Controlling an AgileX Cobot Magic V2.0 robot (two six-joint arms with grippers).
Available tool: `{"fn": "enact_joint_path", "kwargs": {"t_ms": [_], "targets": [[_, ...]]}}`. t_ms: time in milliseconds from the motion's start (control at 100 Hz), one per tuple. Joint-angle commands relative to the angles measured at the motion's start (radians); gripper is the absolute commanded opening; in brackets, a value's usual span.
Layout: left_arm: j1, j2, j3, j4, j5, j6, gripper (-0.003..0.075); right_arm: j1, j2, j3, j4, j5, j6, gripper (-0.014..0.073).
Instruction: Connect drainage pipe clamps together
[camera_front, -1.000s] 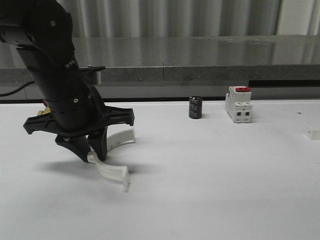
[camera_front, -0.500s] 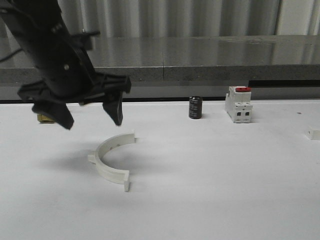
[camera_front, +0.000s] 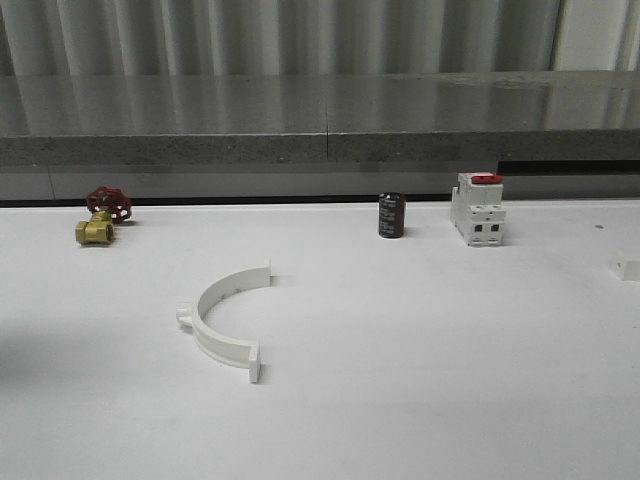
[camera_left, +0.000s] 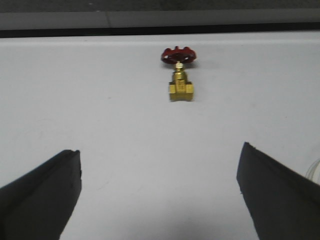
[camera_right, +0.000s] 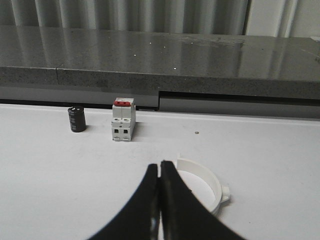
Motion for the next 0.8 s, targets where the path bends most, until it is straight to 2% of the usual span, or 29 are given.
{"fn": "enact_joint_path", "kwargs": {"t_ms": [0,400,580,670,740,780,790], "targets": [[0.041,-0.122,0.055,-0.032,-0.048,0.028,0.0617,-0.006,-0.015,-0.016,-0.004,-0.087,0.000,-0.0058],[0.047,-0.528,0.393,-0.078,-0.051,0.030,0.0617,-0.006,-0.015,-0.016,-0.004,-0.092,0.000,-0.0058],[0.047,-0.664,0.470,-0.085,-0.049,0.030,0.0600,-0.006,-0.015,-0.020,0.001,-0.101,0.001,-0.0058],[0.047,-0.713,0.471,-0.085,-0.045,0.030,0.0505,-0.006,-0.013,-0.044,0.017,-0.087,0.001,-0.0058],[0.047,-0.733,0.471,-0.083,-0.044,0.030,0.0382,-0.006,-0.006,-0.072,0.037,-0.068,0.001,-0.0058],[0.047,-0.741,0.471,-0.079,-0.045,0.030,0.0283,-0.006,0.001,-0.092,0.064,-0.056,0.001,-0.0058],[0.047,-0.741,0.471,-0.079,-0.045,0.030,0.0283,-0.006,0.006,-0.096,0.067,-0.053,0.001,-0.0058]]}}
